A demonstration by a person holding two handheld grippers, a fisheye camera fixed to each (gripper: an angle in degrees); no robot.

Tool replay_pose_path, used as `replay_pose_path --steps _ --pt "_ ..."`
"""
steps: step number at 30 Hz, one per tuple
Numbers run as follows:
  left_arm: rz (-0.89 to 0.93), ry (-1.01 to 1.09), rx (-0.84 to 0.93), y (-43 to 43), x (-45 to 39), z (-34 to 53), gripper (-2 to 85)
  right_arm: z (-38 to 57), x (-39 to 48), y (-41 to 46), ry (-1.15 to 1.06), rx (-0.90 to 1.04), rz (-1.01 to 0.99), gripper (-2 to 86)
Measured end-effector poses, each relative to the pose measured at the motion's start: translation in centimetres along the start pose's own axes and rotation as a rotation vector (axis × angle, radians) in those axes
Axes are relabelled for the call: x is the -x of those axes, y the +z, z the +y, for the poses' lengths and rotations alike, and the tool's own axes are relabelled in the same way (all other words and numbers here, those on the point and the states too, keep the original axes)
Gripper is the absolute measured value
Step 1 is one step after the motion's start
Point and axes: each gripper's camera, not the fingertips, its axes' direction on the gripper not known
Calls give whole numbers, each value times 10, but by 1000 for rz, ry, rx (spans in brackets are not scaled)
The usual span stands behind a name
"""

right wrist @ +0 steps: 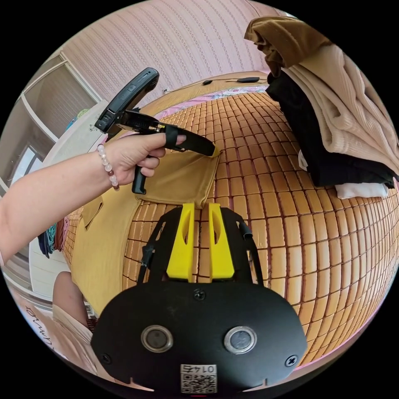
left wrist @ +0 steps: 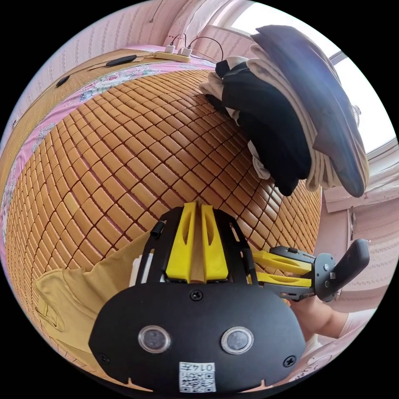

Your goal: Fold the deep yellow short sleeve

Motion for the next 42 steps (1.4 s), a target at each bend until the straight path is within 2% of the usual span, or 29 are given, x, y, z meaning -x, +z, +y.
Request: replay_pose_path --steps 8,12,17,20,23,24,27,29,32,38,42 --pt "139 -112 -26 -5 29 20 -10 -8 5 8 -66 2 9 16" --pt "190 -130 -129 -38 42 42 -10 -18 10 5 -77 -23 1 11" --pt "91 -82 -294 -131 68 91 -10 -67 45 -18 -176 -119 -48 9" --pt "-21 -60 -390 -195 86 153 -9 -90 83 -37 -298 -167 -152 10" --pt "-80 -82 -417 -230 98 233 -7 -91 129 -35 -479 -64 -252 12" --pt "-67 -125 -411 -232 105 268 -5 -83 146 -26 -547 35 -288 13" --pt "7 -233 -340 -208 125 345 18 -55 175 7 -627 216 -223 21" --pt "8 -320 -268 -188 140 381 47 -42 181 23 -634 288 -150 30" --pt "52 -408 -275 -176 160 425 62 -41 182 31 -626 364 -128 42" --pt "4 -444 -374 -193 192 470 63 -99 162 24 -501 252 -195 61" --pt "-115 -531 -430 -207 247 492 64 -159 152 52 -398 226 -65 94"
